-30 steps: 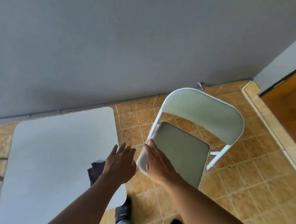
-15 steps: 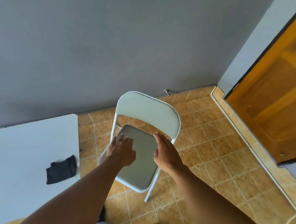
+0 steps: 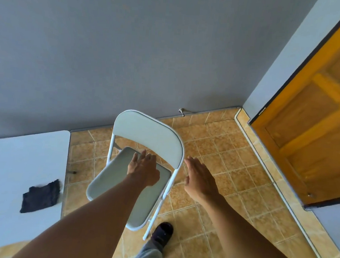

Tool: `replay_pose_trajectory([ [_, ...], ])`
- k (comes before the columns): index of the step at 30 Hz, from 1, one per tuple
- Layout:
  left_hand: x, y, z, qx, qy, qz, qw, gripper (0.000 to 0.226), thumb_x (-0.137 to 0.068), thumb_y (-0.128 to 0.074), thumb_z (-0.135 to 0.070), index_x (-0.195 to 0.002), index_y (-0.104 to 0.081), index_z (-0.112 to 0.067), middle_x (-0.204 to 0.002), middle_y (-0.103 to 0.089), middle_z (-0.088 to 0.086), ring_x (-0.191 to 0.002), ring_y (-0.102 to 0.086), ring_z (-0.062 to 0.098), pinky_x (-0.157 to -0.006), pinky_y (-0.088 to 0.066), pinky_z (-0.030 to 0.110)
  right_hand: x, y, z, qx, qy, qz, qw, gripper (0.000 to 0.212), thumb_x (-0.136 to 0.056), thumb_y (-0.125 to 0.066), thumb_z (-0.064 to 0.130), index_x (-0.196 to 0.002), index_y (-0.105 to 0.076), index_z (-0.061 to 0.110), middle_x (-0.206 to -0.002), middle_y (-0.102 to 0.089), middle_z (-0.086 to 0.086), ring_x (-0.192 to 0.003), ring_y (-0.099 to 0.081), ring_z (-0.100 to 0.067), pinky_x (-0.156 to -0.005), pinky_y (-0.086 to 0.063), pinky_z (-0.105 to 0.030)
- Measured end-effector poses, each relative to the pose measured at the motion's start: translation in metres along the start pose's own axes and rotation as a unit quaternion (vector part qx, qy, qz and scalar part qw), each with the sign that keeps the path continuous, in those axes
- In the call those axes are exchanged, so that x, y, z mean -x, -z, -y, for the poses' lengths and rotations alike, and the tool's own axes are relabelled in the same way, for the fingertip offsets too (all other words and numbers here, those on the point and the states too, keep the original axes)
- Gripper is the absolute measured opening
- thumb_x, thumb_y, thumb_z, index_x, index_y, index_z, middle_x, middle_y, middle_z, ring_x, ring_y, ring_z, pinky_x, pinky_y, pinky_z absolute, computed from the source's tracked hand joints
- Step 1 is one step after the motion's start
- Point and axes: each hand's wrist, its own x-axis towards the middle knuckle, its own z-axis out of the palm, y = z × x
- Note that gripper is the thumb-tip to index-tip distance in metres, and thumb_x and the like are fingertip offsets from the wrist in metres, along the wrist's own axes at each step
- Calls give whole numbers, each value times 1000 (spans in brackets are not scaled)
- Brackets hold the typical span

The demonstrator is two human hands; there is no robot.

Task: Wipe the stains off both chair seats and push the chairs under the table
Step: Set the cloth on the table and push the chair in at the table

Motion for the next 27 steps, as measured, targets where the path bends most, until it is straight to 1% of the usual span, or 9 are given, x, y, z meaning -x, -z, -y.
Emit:
replay_pose_trajectory([
  [3, -24, -3, -9, 13, 10, 4, 1000, 63, -94, -36, -36, -150, -20, -11, -158, -20, 5, -148, -2, 20, -120, -2, 43, -30, 6, -9, 25, 15, 10, 1000, 63, -96, -50, 12, -153, -23, 20, -162, -25, 0, -149, -21, -20, -123, -20, -38],
  [6, -49, -7, -12, 36, 24, 5, 999, 62, -94, -36, -37, -148, -22, -11, -158, -21, 5, -148, -3, 21, -120, -3, 43, -70, 13, -14, 46, 32, 24, 998, 63, -97, -50, 11, -153, -23, 20, -161, -26, 1, -148, -24, -21, -121, -24, -37],
  [9, -72, -4, -11, 44, 43, 8, 998, 62, -94, -37, -38, -148, -22, -11, -157, -22, 6, -148, -3, 21, -120, -3, 43, -108, 20, -13, 55, 46, 35, 997, 64, -96, -49, 8, -153, -22, 19, -161, -26, -1, -148, -23, -21, -122, -20, -35],
  [13, -97, 6, -10, 69, 70, -9, 995, 63, -95, -38, -39, -148, -22, -10, -157, -22, 7, -147, -5, 22, -120, -5, 43, -148, 26, -10, 63, 97, 57, 992, 68, -96, -43, 1, -156, -15, 17, -165, -14, -1, -152, -9, -17, -122, -6, -31],
  [17, -117, 10, -11, 100, 103, -5, 990, 66, -95, -38, -40, -150, -18, -9, -159, -18, 8, -147, -5, 23, -120, -5, 42, -179, 30, -6, 68, 162, 81, 981, 72, -93, -36, -9, -157, -13, 17, -165, -13, -1, -152, -7, -16, -121, -6, -28],
  [20, -133, 5, -18, 154, 139, 5, 978, 69, -94, -39, -45, -150, -18, -10, -159, -17, 8, -147, -6, 23, -120, -6, 41, -207, 31, -4, 80, 219, 91, 968, 77, -88, -35, -16, -156, -18, 15, -165, -16, -1, -152, -9, -16, -120, -8, -26],
  [22, -143, -3, -26, 176, 158, 8, 972, 74, -92, -39, -49, -150, -17, -9, -159, -15, 8, -147, -7, 22, -119, -7, 40, -228, 30, -3, 100, 248, 104, 958, 80, -86, -37, -17, -156, -17, 16, -165, -14, 1, -152, -8, -15, -121, -9, -28],
  [25, -159, -12, -38, 206, 191, 12, 960, 81, -91, -39, -53, -151, -9, -7, -161, -6, 11, -148, -2, 23, -120, -5, 40, -262, 28, -6, 146, 309, 133, 930, 83, -85, -39, -18, -157, -14, 16, -166, -10, 0, -153, -5, -14, -124, -7, -29],
  [27, -167, -14, -42, 232, 221, 3, 947, 86, -91, -40, -54, -151, -5, -4, -160, 0, 15, -148, 2, 26, -120, -5, 40, -283, 26, -6, 169, 349, 148, 910, 83, -85, -38, -19, -157, -14, 16, -166, -9, -1, -153, -4, -16, -124, -8, -31],
])
